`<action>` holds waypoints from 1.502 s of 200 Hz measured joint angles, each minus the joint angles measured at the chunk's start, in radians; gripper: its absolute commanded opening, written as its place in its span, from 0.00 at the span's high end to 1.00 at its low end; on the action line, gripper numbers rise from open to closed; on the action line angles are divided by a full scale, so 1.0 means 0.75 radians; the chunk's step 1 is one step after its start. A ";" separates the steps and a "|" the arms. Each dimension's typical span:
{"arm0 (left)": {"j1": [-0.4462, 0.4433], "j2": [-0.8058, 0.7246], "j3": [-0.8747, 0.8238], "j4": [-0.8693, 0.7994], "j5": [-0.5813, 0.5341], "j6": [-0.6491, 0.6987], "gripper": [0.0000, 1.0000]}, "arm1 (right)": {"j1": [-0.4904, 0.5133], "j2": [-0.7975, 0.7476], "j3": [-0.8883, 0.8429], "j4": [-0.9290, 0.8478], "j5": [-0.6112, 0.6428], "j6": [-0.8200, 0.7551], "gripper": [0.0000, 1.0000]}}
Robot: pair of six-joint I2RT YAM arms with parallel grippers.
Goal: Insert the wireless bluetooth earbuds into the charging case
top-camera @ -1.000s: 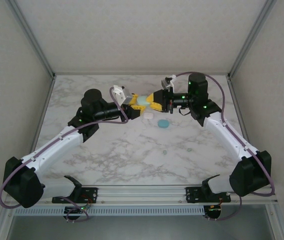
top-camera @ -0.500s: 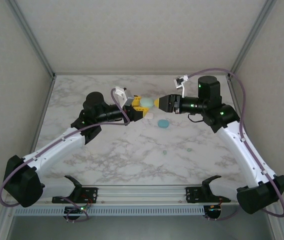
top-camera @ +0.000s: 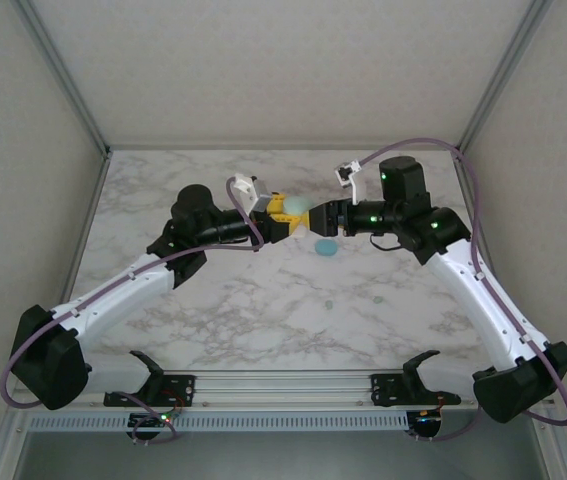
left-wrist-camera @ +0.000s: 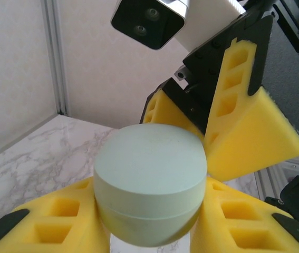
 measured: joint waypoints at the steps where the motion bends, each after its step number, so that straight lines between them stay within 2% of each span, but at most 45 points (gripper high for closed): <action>1: 0.000 0.000 0.000 -0.002 0.000 0.002 0.76 | 0.001 0.000 0.000 0.000 0.002 0.000 0.34; 42: -0.001 0.000 0.008 -0.091 0.013 0.059 0.77 | 0.003 -0.003 0.006 0.039 0.027 0.077 0.33; 123: -0.009 -0.006 0.007 -0.090 0.049 0.077 0.77 | -0.005 0.030 0.050 0.068 0.160 0.165 0.32; 165: -0.010 -0.038 -0.031 -0.058 -0.023 0.076 0.77 | -0.006 -0.003 0.051 0.072 0.132 0.168 0.32; 184: -0.010 -0.051 -0.066 -0.035 -0.072 0.076 0.77 | -0.010 -0.082 0.051 0.021 0.227 0.143 0.33; 198: -0.010 -0.063 -0.097 -0.023 -0.105 0.076 0.77 | -0.026 -0.167 0.038 -0.039 0.373 0.128 0.41; 212: -0.011 -0.075 -0.118 -0.020 -0.133 0.075 0.77 | -0.069 -0.229 0.008 -0.126 0.513 0.131 0.44; 233: -0.011 -0.107 -0.135 -0.020 -0.167 0.076 0.77 | -0.146 -0.214 -0.080 -0.262 0.640 0.144 0.51; 268: -0.011 -0.166 -0.138 -0.020 -0.194 0.076 0.77 | -0.190 -0.003 -0.357 -0.394 0.711 0.227 0.60; 285: -0.012 -0.185 -0.140 -0.021 -0.205 0.076 0.76 | -0.240 0.030 -0.499 -0.412 0.679 0.271 0.69; 300: -0.012 -0.193 -0.141 -0.021 -0.207 0.077 0.76 | -0.262 0.028 -0.575 -0.391 0.615 0.306 0.69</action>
